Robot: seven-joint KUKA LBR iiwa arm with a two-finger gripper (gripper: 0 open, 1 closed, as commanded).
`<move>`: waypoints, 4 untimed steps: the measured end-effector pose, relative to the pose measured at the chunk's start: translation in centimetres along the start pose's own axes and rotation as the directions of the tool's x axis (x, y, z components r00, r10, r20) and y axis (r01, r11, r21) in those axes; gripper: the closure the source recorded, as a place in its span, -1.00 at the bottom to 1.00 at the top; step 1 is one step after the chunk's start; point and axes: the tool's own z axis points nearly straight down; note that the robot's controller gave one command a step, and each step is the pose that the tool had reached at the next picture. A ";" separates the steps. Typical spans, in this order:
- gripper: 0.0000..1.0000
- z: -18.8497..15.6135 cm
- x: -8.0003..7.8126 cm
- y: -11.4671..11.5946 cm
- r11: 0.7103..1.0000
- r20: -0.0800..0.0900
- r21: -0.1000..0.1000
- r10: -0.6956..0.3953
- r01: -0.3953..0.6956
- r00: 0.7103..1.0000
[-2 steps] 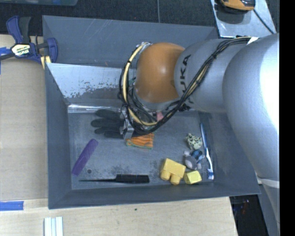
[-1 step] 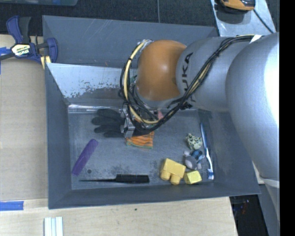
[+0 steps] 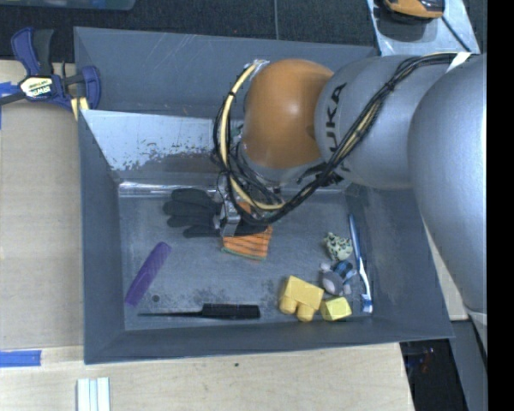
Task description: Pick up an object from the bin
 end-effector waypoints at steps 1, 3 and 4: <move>1.00 -3.6 -0.3 0.0 1.000 0.010 -0.001 0.000 0.000 1.000; 1.00 -7.2 -0.5 0.1 1.000 0.019 -0.003 0.001 -0.001 1.000; 1.00 -7.6 -0.5 0.0 1.000 0.020 -0.003 0.002 -0.002 1.000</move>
Offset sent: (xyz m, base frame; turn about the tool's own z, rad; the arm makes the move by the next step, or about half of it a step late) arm 0.0017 0.0002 0.0362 0.0004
